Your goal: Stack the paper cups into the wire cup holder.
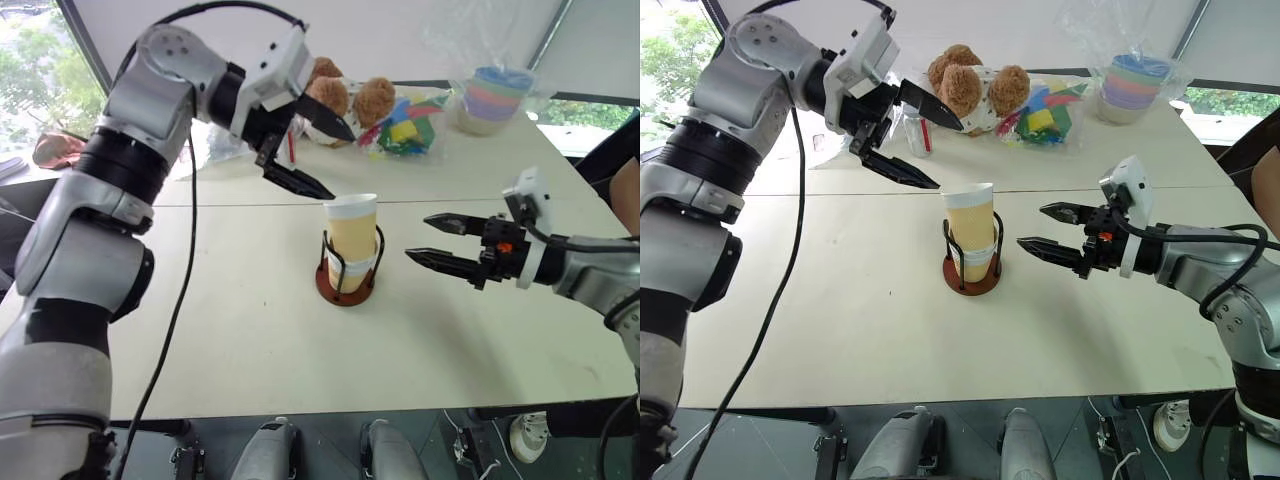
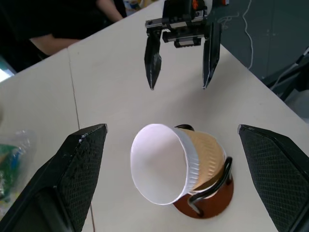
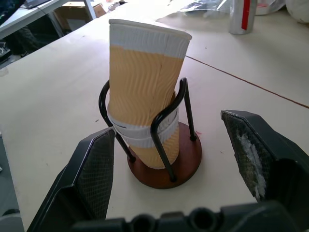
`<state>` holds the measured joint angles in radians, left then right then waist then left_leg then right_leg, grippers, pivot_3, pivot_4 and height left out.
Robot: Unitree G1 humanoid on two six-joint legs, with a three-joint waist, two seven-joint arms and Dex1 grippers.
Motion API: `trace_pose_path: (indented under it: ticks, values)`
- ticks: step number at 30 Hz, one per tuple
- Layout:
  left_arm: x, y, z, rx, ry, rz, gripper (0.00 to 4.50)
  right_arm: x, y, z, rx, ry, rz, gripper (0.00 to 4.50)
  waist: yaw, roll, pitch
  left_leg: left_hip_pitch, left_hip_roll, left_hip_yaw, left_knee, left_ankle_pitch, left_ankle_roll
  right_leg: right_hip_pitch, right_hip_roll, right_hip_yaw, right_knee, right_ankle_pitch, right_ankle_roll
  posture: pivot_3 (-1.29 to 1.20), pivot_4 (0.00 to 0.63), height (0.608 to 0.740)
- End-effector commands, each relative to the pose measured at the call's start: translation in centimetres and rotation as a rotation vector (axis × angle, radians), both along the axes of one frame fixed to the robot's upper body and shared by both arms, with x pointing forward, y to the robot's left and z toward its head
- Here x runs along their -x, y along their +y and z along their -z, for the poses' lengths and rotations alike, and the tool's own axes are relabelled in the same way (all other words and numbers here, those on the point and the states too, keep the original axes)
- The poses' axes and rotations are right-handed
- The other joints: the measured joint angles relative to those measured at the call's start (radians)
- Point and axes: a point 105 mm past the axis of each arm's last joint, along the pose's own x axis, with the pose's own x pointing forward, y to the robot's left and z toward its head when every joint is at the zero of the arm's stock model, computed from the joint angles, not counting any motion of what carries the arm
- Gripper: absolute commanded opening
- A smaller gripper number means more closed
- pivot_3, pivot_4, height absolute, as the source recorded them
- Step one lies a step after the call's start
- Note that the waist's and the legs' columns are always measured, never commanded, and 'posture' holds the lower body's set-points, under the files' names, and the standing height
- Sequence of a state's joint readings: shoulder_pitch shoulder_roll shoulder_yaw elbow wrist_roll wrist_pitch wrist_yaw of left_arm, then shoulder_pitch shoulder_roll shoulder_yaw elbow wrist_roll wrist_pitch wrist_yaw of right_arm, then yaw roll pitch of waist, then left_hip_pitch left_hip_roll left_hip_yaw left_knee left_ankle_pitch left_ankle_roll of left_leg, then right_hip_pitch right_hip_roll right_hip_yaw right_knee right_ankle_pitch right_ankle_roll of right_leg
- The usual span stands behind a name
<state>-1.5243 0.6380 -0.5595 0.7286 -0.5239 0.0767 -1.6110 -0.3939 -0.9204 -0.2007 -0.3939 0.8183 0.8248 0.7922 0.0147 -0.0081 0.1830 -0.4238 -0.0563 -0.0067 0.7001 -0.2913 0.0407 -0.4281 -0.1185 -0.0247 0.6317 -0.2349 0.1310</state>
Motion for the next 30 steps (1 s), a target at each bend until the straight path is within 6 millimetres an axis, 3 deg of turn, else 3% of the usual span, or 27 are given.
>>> trace_pose_path:
  ticks: [1, 18, 21, 27, 28, 30]
  values:
    - [0.5, -0.1, -0.2, -0.019, -0.019, 0.015, 4.47, -0.1, 0.0, -0.8, -0.002, -0.043, -0.009, 3.81, -0.001, 0.000, 0.000, 0.000, 0.000, 0.000, 0.000, 0.000, 0.000, 0.000, 0.000, 0.000, 0.000, 0.000, 0.000, 0.00, 0.150, 0.740]
    - [-0.8, -2.0, 3.3, -0.143, 0.094, 0.007, 4.47, 0.6, -0.4, -0.2, -0.023, -0.056, 0.055, 3.81, -0.002, 0.000, 0.000, -0.001, 0.000, 0.000, -0.001, 0.000, 0.000, 0.000, 0.000, 0.000, 0.000, 0.000, 0.000, 0.00, 0.150, 0.740]
    - [-0.8, -2.4, 3.6, -0.154, 0.093, 0.016, 3.60, 0.5, -0.4, -0.2, -0.027, -0.058, 0.062, 3.81, -0.003, 0.000, 0.000, -0.001, 0.000, 0.000, -0.001, 0.000, 0.000, 0.000, 0.000, 0.000, 0.000, 0.000, 0.000, 0.00, 0.150, 0.740]
    - [-0.9, -2.6, 3.8, -0.177, 0.081, 0.022, 0.30, 0.6, -0.5, -0.1, -0.030, -0.057, 0.075, 3.81, -0.003, 0.000, 0.000, -0.001, 0.000, 0.000, -0.001, 0.000, 0.000, 0.000, 0.000, 0.000, 0.000, 0.000, 0.000, 0.00, 0.150, 0.740]
    - [-0.9, -2.6, 3.7, -0.177, 0.072, 0.022, 0.06, 0.6, -0.6, -0.1, -0.030, -0.057, 0.077, 3.81, -0.003, 0.000, 0.000, -0.001, 0.000, 0.000, -0.001, 0.000, 0.000, 0.000, 0.000, 0.000, 0.000, 0.000, 0.000, 0.00, 0.150, 0.740]
    - [-1.0, -2.7, 3.3, -0.169, 0.053, 0.023, 0.06, 0.6, -0.6, -0.1, -0.030, -0.058, 0.080, 3.81, -0.001, 0.000, 0.000, -0.001, 0.000, 0.000, -0.001, 0.000, 0.000, 0.000, 0.000, 0.000, 0.000, 0.000, 0.000, 0.00, 0.150, 0.740]
